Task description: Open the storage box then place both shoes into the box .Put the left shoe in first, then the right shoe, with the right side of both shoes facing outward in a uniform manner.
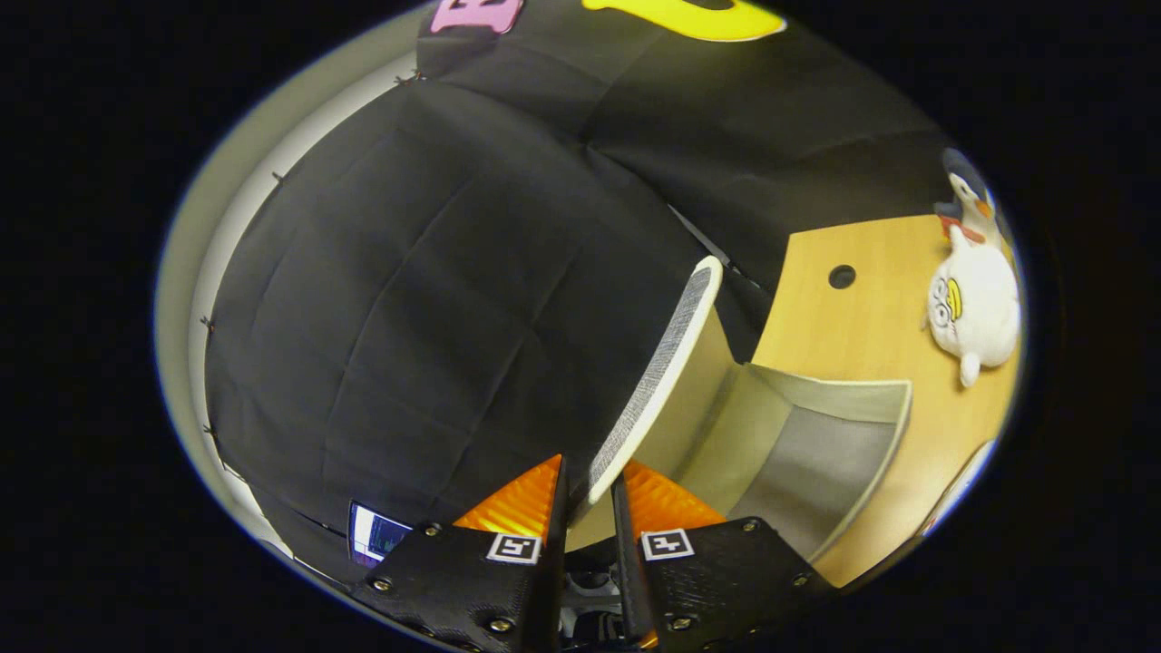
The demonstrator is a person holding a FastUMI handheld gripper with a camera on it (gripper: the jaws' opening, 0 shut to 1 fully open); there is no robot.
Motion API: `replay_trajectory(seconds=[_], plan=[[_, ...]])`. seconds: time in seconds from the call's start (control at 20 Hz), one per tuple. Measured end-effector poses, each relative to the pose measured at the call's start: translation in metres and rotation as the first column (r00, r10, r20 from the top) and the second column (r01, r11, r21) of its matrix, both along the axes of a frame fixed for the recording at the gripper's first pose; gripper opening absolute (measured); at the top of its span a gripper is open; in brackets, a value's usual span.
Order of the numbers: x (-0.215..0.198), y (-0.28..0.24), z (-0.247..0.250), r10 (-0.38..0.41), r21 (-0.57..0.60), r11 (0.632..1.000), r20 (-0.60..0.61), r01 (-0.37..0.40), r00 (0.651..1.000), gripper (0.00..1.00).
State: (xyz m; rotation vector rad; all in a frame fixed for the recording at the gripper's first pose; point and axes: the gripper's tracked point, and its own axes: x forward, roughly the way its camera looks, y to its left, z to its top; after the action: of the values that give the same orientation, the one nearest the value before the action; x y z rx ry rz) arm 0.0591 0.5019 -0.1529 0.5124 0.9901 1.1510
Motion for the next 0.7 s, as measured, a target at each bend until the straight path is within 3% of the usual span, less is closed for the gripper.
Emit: replay_trajectory(seconds=[0.35, 0.5, 0.6, 0.7], plan=[[-0.025, 0.103, 0.004, 0.073, -0.083, 0.994, 0.045, -0.070, 0.996, 0.26], [-0.027, 0.120, 0.004, 0.101, -0.117, 0.989, 0.085, -0.090, 0.991, 0.46], [-0.033, 0.130, 0.005, 0.116, -0.124, 0.987, 0.112, -0.102, 0.987, 0.53], [-0.035, 0.129, 0.005, 0.116, -0.140, 0.985, 0.121, -0.099, 0.986, 0.53]])
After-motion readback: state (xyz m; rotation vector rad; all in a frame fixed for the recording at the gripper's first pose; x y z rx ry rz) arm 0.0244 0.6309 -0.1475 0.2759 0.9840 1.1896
